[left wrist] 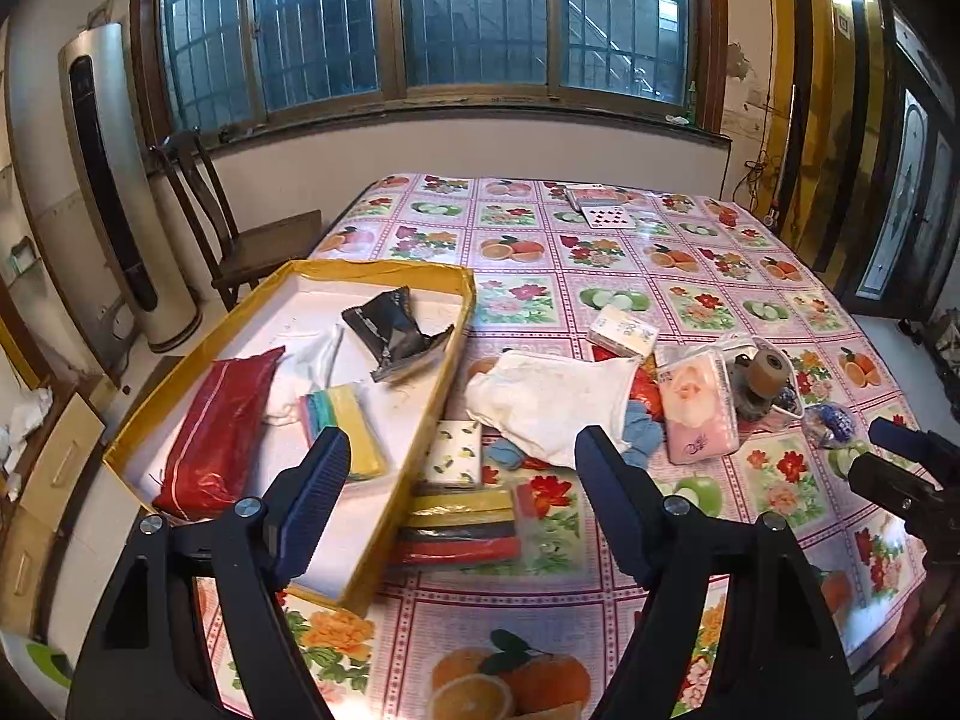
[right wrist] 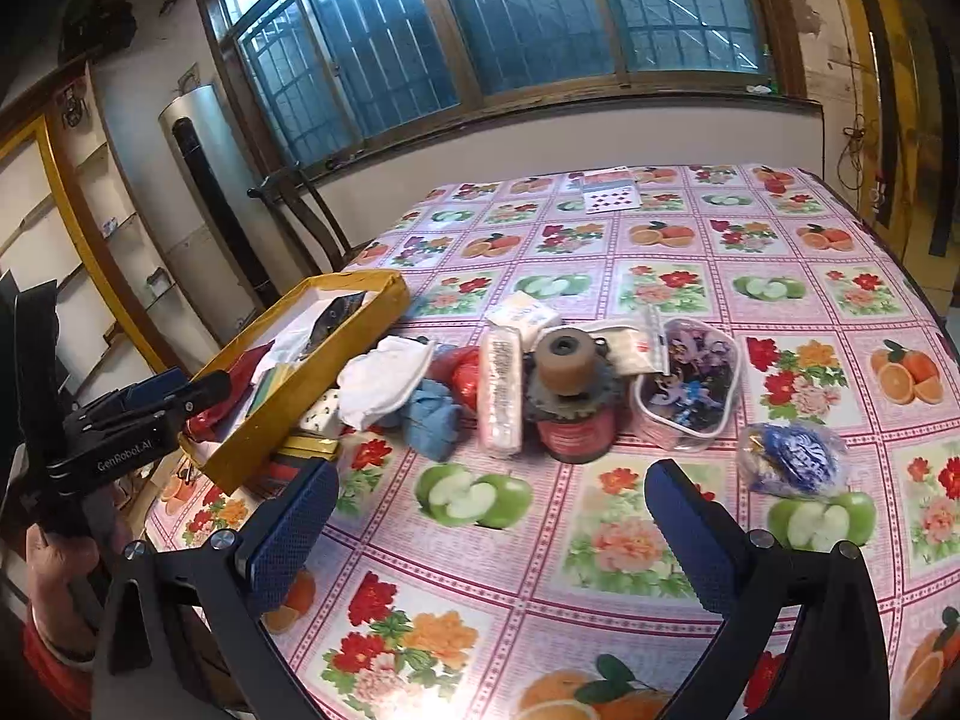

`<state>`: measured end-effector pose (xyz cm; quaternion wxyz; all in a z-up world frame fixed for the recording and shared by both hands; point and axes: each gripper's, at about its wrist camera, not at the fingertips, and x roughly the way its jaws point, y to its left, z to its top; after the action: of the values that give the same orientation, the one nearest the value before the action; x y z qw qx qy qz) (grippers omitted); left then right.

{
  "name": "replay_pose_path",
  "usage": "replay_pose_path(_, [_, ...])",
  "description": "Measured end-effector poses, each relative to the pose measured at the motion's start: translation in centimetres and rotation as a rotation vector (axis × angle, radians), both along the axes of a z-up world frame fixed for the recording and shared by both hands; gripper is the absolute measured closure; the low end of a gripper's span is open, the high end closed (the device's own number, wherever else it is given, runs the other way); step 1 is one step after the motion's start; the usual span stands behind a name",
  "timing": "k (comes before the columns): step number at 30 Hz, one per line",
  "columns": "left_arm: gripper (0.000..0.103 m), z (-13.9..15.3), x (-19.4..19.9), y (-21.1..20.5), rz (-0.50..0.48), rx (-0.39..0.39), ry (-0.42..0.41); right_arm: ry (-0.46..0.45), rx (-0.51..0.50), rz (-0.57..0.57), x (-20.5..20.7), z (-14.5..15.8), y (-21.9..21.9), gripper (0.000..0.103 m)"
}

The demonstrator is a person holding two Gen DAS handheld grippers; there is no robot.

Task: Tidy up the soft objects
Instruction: 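Move both grippers back toward the remaining items on the table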

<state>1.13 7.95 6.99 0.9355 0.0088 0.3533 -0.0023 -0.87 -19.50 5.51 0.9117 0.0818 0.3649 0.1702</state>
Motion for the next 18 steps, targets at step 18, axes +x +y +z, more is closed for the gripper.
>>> replay_pose_path(18, [0.021, -4.6, 3.6, -2.7, -0.049, -0.065, 0.187, 0.089, -0.033, 0.025, 1.6, -2.9, -1.1, 0.000])
